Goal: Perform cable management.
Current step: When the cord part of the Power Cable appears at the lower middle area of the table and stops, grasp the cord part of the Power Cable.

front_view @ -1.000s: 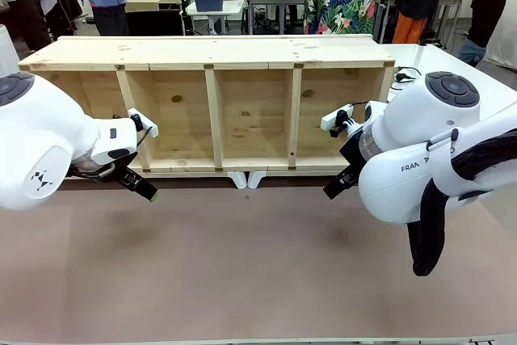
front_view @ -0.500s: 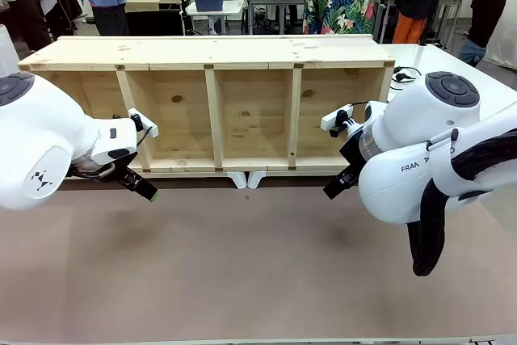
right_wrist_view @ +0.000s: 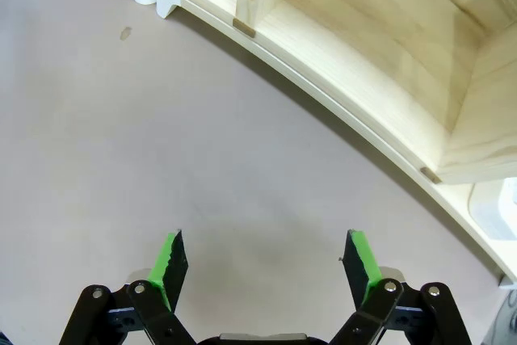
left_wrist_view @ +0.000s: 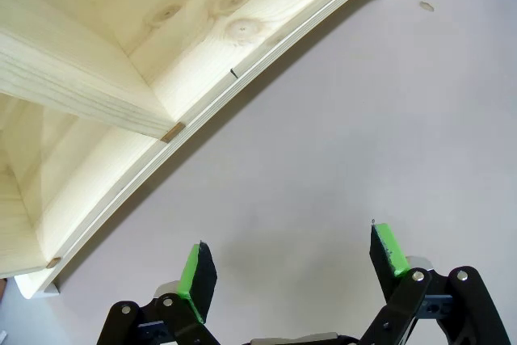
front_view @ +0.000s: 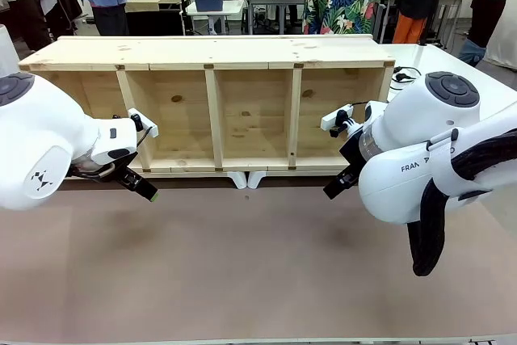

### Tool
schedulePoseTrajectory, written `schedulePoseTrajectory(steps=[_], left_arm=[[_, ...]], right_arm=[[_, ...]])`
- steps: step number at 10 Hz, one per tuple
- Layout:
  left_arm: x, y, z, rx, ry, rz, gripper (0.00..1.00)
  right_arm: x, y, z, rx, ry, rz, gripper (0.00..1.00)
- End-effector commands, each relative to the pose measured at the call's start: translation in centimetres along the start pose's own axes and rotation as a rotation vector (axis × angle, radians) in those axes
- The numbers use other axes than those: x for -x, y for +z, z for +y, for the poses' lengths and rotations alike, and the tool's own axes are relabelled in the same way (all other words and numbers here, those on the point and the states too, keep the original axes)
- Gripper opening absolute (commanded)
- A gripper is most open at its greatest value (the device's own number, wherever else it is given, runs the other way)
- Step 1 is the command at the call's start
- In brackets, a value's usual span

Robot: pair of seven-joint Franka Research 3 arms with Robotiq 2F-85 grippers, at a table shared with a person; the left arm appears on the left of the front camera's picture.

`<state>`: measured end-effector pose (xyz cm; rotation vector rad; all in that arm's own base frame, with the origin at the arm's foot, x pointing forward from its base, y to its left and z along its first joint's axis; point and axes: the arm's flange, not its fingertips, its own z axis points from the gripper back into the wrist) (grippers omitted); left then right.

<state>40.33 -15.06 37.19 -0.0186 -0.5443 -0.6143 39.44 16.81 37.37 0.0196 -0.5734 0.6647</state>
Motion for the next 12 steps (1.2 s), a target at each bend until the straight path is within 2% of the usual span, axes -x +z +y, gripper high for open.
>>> schedulePoseTrajectory(steps=[1,3,6,12], left_arm=[[0.0,0.0,0.0,0.000,0.001,0.000,1.00],[0.1,0.5,0.0,-0.005,0.004,-0.004,1.00],[0.6,3.5,0.2,-0.015,0.001,-0.043,1.00],[2.2,16.4,-0.9,-0.124,-0.025,-0.181,1.00]], right_arm=[[0.0,0.0,0.0,0.000,-0.002,0.000,1.00],[-0.1,0.5,0.1,-0.007,0.003,0.004,1.00],[-0.2,3.4,0.5,-0.002,0.014,-0.016,1.00],[-1.6,15.1,0.1,0.125,0.069,-0.102,1.00]])
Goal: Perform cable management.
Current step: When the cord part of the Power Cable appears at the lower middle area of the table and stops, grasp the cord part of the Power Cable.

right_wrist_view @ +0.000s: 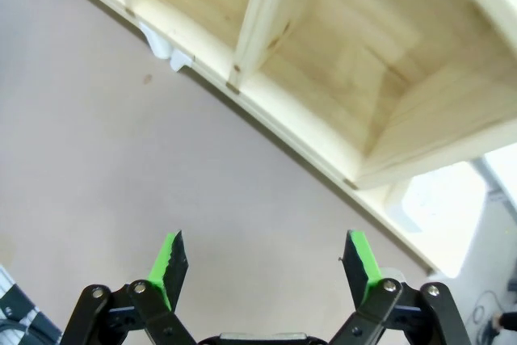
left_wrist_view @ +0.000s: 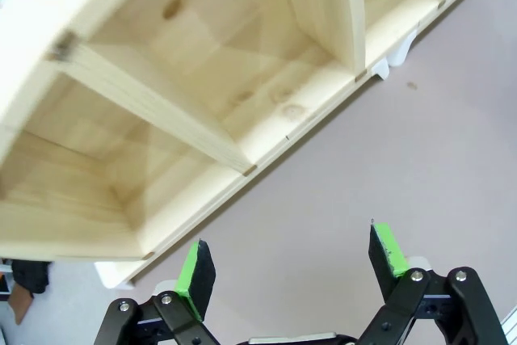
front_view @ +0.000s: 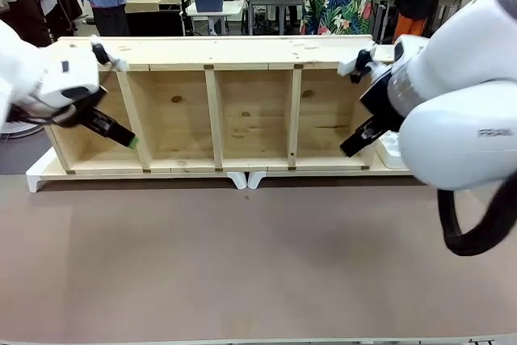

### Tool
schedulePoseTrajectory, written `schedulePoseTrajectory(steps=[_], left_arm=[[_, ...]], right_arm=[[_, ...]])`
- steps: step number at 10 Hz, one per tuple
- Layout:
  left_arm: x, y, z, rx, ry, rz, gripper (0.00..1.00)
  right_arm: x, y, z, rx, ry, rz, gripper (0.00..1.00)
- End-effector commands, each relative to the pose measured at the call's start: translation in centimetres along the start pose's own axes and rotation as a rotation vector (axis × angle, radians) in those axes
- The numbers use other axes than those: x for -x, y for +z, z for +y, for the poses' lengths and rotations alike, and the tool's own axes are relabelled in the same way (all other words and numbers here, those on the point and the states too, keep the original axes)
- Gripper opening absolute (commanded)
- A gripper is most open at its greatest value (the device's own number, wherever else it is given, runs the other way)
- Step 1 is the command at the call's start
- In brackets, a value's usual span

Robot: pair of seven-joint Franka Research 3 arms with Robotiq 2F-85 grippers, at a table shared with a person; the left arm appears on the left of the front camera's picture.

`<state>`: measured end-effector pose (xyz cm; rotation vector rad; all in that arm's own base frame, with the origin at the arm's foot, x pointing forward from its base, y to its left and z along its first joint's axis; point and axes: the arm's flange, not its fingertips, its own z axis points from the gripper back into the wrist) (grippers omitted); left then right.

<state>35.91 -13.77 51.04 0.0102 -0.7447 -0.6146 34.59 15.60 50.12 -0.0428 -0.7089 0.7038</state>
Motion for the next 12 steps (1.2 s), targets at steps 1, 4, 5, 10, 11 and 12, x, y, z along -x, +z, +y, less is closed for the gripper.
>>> schedulePoseTrajectory(steps=[1,4,5,10,11,12], left_arm=[[4.6,5.5,-1.0,-0.059,-0.005,-0.017,1.00],[5.3,11.6,-0.1,-0.137,0.005,-0.052,1.00],[5.4,13.1,0.2,-0.151,0.001,-0.064,1.00],[7.6,18.9,-0.6,-0.190,-0.023,-0.116,1.00],[8.0,19.1,-1.0,-0.197,-0.029,-0.127,1.00],[7.9,19.1,-1.2,-0.202,-0.033,-0.129,1.00]], right_arm=[[0.4,3.6,-0.1,0.063,0.016,-0.005,1.00],[0.5,9.1,-1.0,0.142,-0.004,-0.052,1.00],[0.6,11.0,-1.2,0.163,-0.018,-0.074,1.00],[2.9,17.9,-0.4,0.229,-0.086,-0.184,1.00],[3.2,18.1,-0.1,0.233,-0.079,-0.193,1.00],[3.2,17.9,0.1,0.228,-0.077,-0.198,1.00]])
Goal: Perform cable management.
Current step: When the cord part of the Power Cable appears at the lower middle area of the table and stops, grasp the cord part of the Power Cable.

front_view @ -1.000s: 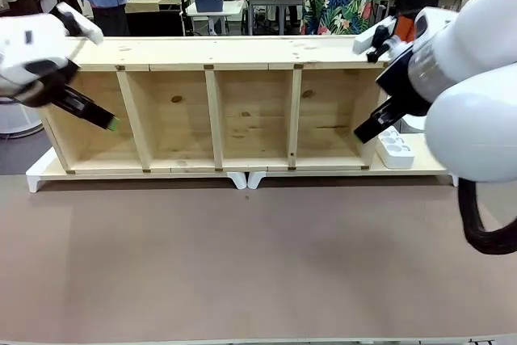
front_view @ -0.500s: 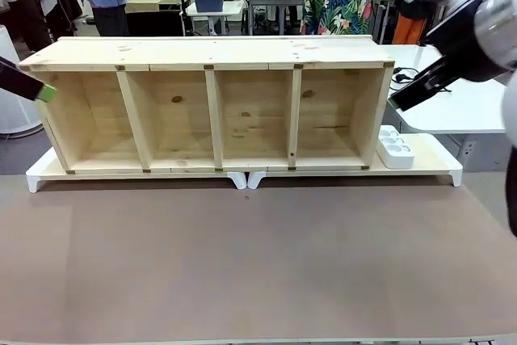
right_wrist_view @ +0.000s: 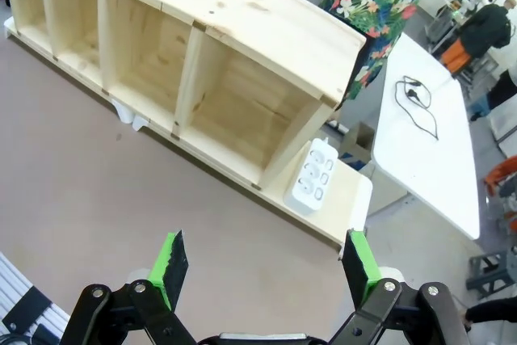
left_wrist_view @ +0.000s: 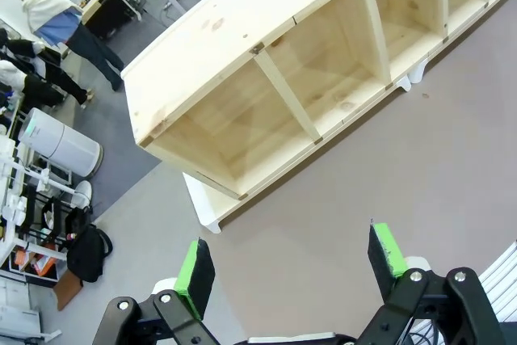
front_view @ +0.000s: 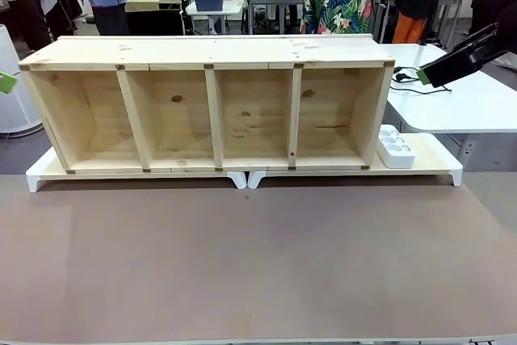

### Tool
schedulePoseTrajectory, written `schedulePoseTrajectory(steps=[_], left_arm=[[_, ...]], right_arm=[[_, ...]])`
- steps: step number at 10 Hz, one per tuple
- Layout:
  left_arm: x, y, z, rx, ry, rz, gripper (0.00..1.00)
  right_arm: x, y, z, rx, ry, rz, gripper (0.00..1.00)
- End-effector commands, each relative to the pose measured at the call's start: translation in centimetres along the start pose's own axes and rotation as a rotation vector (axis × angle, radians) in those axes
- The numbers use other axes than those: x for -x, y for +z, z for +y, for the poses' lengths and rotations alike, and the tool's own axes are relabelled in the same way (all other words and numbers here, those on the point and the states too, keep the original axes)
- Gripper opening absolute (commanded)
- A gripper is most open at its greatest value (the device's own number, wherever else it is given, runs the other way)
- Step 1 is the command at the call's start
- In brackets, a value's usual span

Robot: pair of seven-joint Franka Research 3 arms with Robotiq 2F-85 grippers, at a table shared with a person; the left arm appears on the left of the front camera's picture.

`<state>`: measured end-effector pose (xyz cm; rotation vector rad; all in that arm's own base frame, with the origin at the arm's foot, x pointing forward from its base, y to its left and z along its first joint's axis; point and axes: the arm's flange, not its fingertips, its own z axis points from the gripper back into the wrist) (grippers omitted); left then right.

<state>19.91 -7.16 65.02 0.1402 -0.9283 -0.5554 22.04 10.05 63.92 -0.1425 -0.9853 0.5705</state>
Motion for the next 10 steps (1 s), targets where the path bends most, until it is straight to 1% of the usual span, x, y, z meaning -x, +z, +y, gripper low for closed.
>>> schedulePoseTrajectory(steps=[1,2,10], left_arm=[[4.5,-2.8,-2.2,-0.029,-0.029,0.026,1.00],[0.0,0.0,0.0,0.000,0.000,0.000,1.00],[0.0,0.0,0.0,0.000,0.000,0.000,1.00]], right_arm=[[1.5,-1.6,1.2,0.001,-0.004,0.020,1.00],[0.0,0.0,0.0,0.000,0.000,0.000,1.00],[0.0,0.0,0.0,0.000,0.000,0.000,1.00]])
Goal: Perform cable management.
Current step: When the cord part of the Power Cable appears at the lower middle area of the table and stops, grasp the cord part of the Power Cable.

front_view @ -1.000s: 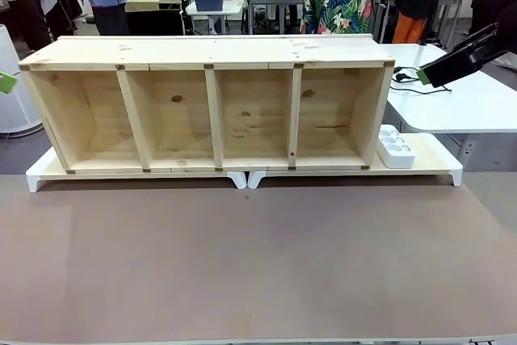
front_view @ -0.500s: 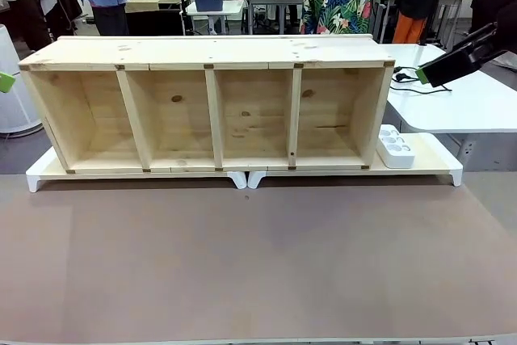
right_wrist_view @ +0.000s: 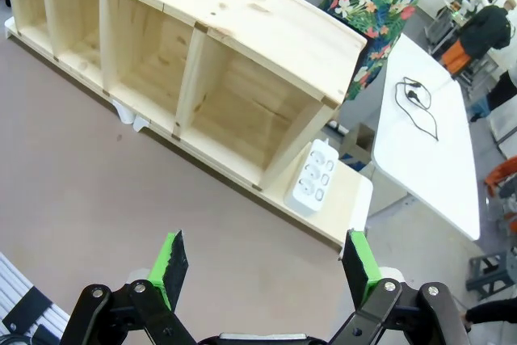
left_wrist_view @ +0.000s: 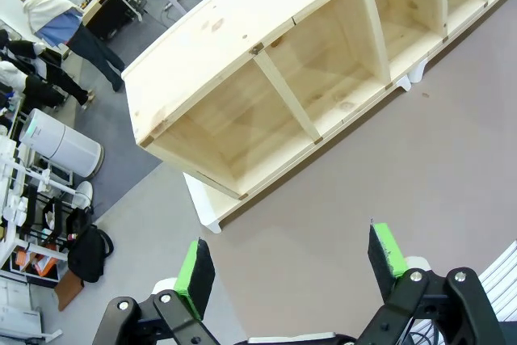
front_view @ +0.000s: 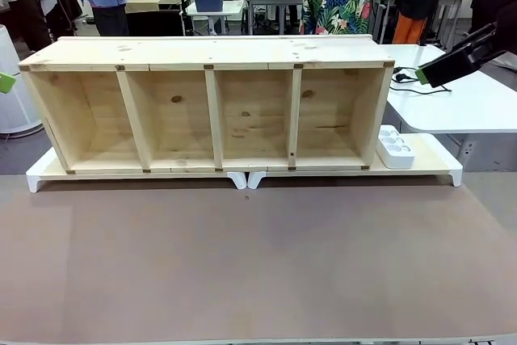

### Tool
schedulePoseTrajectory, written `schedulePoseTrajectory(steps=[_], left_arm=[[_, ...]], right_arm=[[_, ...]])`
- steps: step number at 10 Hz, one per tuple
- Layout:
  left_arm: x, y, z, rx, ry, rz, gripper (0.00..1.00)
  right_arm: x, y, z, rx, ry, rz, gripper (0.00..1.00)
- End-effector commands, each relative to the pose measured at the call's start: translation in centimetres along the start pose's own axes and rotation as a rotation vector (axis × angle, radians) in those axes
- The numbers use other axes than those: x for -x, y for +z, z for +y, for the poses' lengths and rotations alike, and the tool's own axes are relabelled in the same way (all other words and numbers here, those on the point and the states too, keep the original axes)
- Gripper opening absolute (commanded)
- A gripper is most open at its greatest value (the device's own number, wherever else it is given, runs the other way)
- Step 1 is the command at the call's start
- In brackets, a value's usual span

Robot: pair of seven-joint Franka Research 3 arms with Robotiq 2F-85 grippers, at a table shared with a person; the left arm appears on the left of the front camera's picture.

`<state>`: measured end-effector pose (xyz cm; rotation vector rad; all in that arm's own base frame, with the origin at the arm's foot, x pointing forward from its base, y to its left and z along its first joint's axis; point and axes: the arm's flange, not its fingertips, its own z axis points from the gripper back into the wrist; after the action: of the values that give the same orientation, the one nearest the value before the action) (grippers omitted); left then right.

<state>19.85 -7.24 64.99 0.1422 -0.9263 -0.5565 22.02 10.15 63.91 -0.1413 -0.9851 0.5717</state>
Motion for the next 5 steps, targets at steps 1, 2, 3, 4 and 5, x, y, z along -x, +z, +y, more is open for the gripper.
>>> schedulePoseTrajectory(steps=[1,2,3,4,5], left_arm=[[-0.01,-0.02,0.10,0.001,0.002,-0.002,1.00],[-0.01,-0.02,0.10,0.001,0.002,-0.002,1.00],[-0.01,-0.02,0.10,0.001,0.002,-0.002,1.00],[-0.01,-0.02,0.10,0.001,0.002,-0.002,1.00],[-0.01,-0.02,0.10,0.001,0.002,-0.002,1.00]], right_arm=[[0.03,0.01,-0.10,0.002,0.000,0.000,1.00],[0.03,0.01,-0.10,0.002,0.000,0.000,1.00],[0.03,0.01,-0.10,0.002,0.000,0.000,1.00],[0.03,0.01,-0.10,0.002,0.000,0.000,1.00],[0.03,0.01,-0.10,0.002,0.000,0.000,1.00]])
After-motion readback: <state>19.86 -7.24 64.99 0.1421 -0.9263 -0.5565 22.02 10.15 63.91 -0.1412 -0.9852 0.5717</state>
